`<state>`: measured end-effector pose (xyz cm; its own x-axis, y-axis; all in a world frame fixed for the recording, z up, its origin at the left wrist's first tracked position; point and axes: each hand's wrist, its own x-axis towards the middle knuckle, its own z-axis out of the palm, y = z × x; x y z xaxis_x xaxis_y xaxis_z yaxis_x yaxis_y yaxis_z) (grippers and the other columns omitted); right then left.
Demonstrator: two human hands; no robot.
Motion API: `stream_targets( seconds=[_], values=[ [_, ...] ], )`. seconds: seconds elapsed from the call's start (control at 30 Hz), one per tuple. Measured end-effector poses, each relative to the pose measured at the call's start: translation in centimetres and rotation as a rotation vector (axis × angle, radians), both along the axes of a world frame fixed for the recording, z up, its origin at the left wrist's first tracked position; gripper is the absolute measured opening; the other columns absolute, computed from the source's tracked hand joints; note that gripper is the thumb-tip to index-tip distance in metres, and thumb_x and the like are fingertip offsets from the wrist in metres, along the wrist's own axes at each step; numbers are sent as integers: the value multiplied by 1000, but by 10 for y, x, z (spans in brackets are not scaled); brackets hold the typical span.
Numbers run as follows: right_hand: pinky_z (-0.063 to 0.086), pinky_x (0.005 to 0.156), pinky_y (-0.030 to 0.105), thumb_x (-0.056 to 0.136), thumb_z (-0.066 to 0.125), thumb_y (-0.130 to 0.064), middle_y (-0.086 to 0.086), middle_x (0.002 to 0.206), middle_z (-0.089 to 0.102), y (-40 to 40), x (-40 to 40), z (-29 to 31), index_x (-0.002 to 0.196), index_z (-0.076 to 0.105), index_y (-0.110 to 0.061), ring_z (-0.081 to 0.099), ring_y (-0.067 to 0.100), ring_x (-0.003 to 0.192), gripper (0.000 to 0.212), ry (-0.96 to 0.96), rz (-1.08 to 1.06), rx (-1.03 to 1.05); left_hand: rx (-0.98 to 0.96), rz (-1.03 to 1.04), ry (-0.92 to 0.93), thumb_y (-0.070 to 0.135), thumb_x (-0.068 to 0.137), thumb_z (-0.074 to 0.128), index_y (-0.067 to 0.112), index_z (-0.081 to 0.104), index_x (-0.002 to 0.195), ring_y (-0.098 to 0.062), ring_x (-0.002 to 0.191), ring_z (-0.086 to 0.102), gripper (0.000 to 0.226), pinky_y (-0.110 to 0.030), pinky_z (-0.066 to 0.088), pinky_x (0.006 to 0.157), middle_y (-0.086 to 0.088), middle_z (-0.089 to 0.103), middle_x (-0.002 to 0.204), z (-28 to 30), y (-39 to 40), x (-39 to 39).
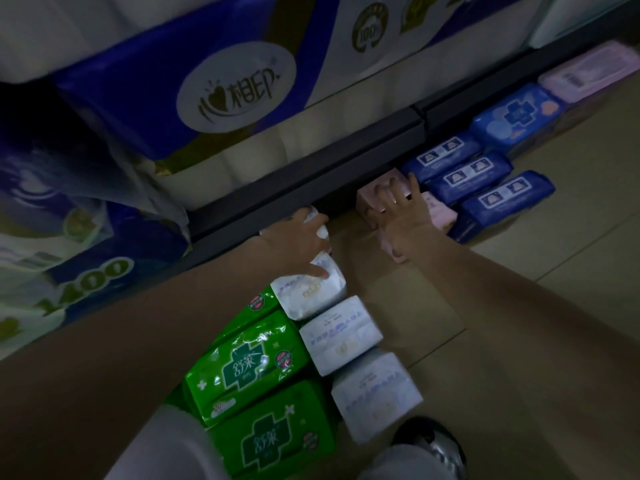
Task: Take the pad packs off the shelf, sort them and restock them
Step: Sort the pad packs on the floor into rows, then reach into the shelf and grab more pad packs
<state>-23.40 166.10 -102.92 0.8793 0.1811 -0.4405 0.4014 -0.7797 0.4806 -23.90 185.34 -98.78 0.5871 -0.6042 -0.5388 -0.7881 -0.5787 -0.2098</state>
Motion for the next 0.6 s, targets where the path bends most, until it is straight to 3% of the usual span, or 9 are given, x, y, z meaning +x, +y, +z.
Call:
stream_targets(
  seconds=[0.17, 0.27, 0.33, 0.43, 0.5, 0.6],
  values=[
    [-4, 113, 55, 84, 62, -34, 9, 155, 0, -10, -7, 20, 149, 10, -28, -3, 32, 143, 84, 74, -106, 243, 97, 17, 50, 52, 93, 41, 21, 37, 141, -36, 134, 24, 57, -39, 35, 101, -11, 17, 151, 19, -15, -4],
    [4, 113, 52, 85, 62, -30, 11, 153, 11, -20, -11, 64, 146, 25, -21, 5, 30, 142, 72, 28, -149, 422, 21, 39, 67, 38, 96, 43, 18, 39, 137, -32, 125, 38, 46, -39, 41, 91, -11, 22, 148, 49, -25, -6],
    [21, 107, 49, 80, 65, -21, 16, 146, 28, -27, -13, 105, 137, 40, -12, 23, 34, 135, 64, -174, -105, 527, -169, -20, -60, 31, 95, 41, 13, 48, 129, -32, 114, 48, 40, -39, 43, 84, -12, 36, 139, 76, -25, -3],
    [45, 83, 46, 66, 61, -12, 24, 124, 51, -35, -13, 177, 120, 53, -5, 51, 40, 106, 55, -640, 12, 733, -555, -240, -287, 24, 79, 40, 6, 66, 96, -32, 79, 63, 35, -34, 48, 66, -16, 63, 99, 146, -13, 1],
    [45, 80, 44, 67, 44, -17, 21, 125, 47, -33, -15, 235, 122, 46, -8, 45, 35, 103, 56, -857, 80, 837, -717, -321, -474, 21, 78, 46, 8, 62, 96, -30, 79, 62, 27, -36, 44, 71, -14, 65, 94, 203, 0, 7],
    [44, 83, 48, 70, 42, -15, 23, 126, 45, -16, -13, 323, 124, 40, -9, 46, 37, 105, 55, -1032, 214, 882, -865, -382, -738, 19, 78, 49, 13, 49, 103, -28, 92, 51, 27, -37, 34, 78, -12, 64, 102, 297, 15, 11]
  ],
)
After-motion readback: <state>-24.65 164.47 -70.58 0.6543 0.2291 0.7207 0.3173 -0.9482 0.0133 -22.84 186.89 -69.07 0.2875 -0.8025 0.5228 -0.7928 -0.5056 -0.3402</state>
